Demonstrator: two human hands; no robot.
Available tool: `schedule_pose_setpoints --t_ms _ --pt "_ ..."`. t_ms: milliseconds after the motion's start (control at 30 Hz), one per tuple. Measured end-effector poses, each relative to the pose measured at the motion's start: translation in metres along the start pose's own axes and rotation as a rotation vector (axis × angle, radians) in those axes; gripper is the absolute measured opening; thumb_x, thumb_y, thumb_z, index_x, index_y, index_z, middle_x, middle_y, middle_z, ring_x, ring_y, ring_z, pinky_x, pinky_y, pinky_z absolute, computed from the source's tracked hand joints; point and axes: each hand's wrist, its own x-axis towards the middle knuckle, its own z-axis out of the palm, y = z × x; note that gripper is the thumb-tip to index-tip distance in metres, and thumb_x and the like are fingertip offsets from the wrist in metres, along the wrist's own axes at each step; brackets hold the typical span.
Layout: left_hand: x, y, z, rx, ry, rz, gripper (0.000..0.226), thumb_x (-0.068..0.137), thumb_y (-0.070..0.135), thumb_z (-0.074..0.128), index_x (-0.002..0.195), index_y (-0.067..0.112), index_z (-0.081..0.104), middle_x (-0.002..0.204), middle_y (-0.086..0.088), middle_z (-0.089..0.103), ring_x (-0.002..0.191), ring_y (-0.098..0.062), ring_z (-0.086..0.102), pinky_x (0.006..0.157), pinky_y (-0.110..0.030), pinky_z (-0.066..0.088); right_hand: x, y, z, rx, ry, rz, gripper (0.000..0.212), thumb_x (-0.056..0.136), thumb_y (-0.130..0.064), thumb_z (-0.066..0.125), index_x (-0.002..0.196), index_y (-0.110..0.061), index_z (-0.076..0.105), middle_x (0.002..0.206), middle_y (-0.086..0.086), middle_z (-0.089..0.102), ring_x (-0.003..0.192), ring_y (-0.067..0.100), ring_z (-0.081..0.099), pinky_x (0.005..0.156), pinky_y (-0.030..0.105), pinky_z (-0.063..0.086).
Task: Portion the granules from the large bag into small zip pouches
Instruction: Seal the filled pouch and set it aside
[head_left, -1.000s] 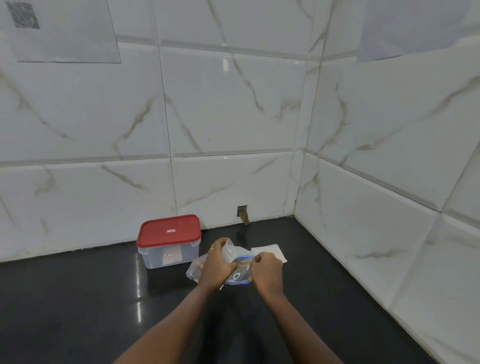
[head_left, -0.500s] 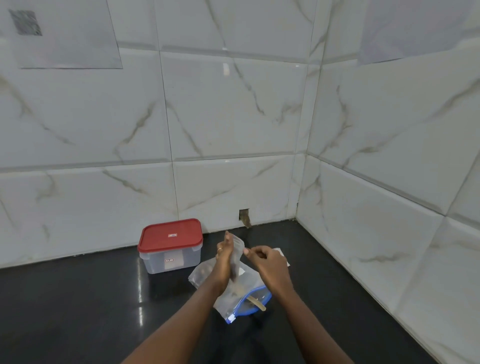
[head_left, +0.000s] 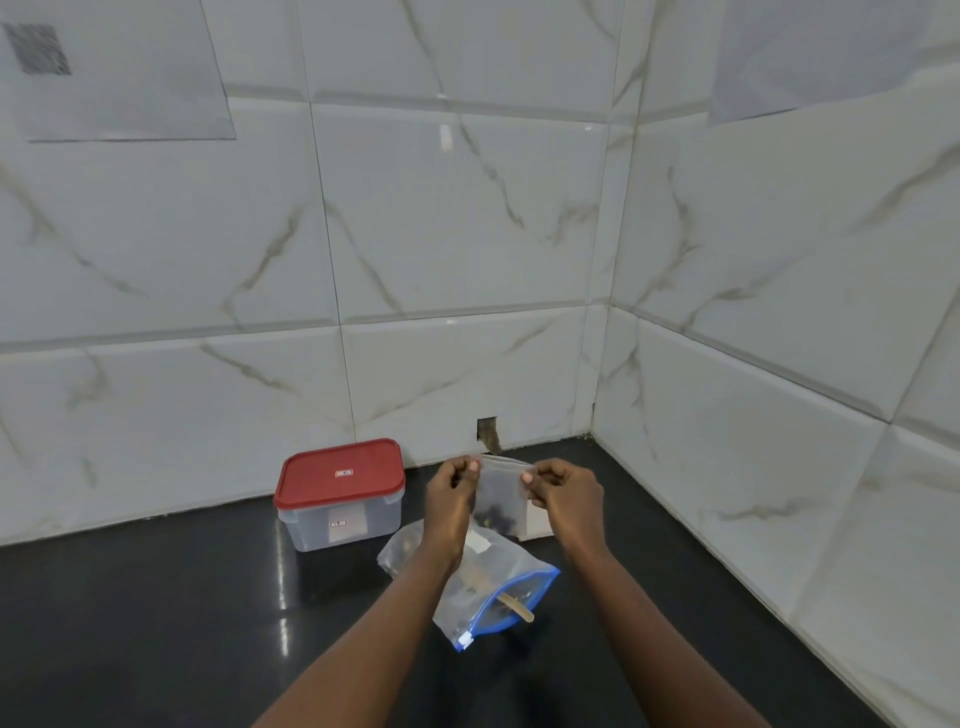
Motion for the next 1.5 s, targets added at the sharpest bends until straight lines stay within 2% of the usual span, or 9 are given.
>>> schedule_pose_setpoints --t_ms 67,267,467,633,767,967,1067,1167,1500 --pt "0.002 0.002 0.001 0.042 0.010 0.004 0.014 0.096 0.017 0.050 0.092 0.017 0.063 0.096 -0.010 0.066 0.093 -0.026 0.061 0.086 -0.039 0.051 0.003 -0.003 -0.003 0.000 0.013 0.006 0.005 0.083 -0.006 0.069 0.086 -0.009 0.071 0.073 -0.001 0.068 0.065 0.011 0.064 0.062 0.015 0.054" --pt "-0.002 0.005 0.012 0.207 0.032 0.036 0.017 0.097 0.013 0.044 0.091 0.010 0.059 0.082 -0.002 0.058 0.074 -0.012 0.050 0.065 -0.023 0.041 0.008 -0.003 -0.004 -0.044 0.088 0.040 0.031 0.081 0.003 0.063 0.062 -0.021 0.066 0.069 0.002 0.067 0.068 0.016 0.061 0.074 0.036 0.056" --pt "-0.013 0.002 0.026 -0.091 -0.058 -0.031 0.015 0.097 0.019 0.047 0.092 0.012 0.059 0.086 -0.005 0.061 0.080 -0.018 0.057 0.070 -0.029 0.047 0.008 -0.001 -0.002 -0.154 0.119 0.021 0.015 0.088 -0.001 0.052 0.081 -0.011 0.062 0.079 0.004 0.062 0.080 0.020 0.057 0.074 0.037 0.049" --pt "-0.011 0.006 0.028 -0.063 -0.073 -0.007 0.008 0.089 0.009 0.060 0.082 0.012 0.063 0.080 -0.005 0.065 0.075 -0.017 0.060 0.065 -0.027 0.050 0.012 0.004 -0.008 -0.055 0.064 0.080 0.014 0.089 -0.004 0.053 0.080 -0.014 0.056 0.084 0.004 0.061 0.081 0.019 0.057 0.063 0.024 0.044" --pt "-0.006 0.007 0.032 0.037 -0.022 0.003 0.017 0.089 0.006 0.058 0.076 0.015 0.062 0.077 -0.003 0.065 0.073 -0.016 0.060 0.070 -0.031 0.050 0.008 0.004 -0.009 -0.039 -0.015 0.072 0.004 0.090 -0.012 0.061 0.088 -0.014 0.059 0.090 0.002 0.064 0.087 0.019 0.061 0.074 0.029 0.050" --pt "-0.009 0.007 0.040 0.070 -0.010 0.025 0.020 0.087 0.004 0.060 0.072 0.016 0.064 0.072 -0.001 0.064 0.067 -0.012 0.057 0.063 -0.023 0.047 0.007 0.003 -0.008 -0.046 0.104 0.065 0.015 0.088 -0.002 0.056 0.082 -0.014 0.064 0.081 0.001 0.063 0.078 0.015 0.057 0.064 0.024 0.045" --pt "-0.011 0.003 0.040 -0.034 -0.041 -0.024 0.004 0.085 0.012 0.065 0.083 0.010 0.068 0.077 -0.005 0.068 0.071 -0.016 0.062 0.064 -0.026 0.051 0.006 0.005 -0.009 0.022 0.113 0.100 0.018 0.089 -0.004 0.055 0.076 -0.017 0.059 0.082 0.005 0.064 0.080 0.019 0.060 0.068 0.031 0.049" --pt "-0.013 -0.005 0.044 -0.017 -0.099 -0.053 0.011 0.083 0.012 0.067 0.092 0.006 0.068 0.082 -0.007 0.070 0.075 -0.017 0.065 0.063 -0.024 0.051 0.007 0.007 -0.016 0.002 0.076 0.091 0.015 0.089 -0.006 0.056 0.079 -0.016 0.060 0.079 0.000 0.061 0.079 0.016 0.059 0.072 0.031 0.051" --pt "-0.015 -0.011 0.073 0.078 -0.137 -0.037 0.010 0.082 0.003 0.066 0.086 0.012 0.067 0.088 -0.011 0.067 0.090 -0.030 0.062 0.083 -0.044 0.052 0.009 0.016 -0.041 -0.137 0.062 0.065 0.018 0.088 -0.001 0.051 0.084 -0.015 0.062 0.086 0.002 0.062 0.081 0.016 0.058 0.072 0.027 0.046"
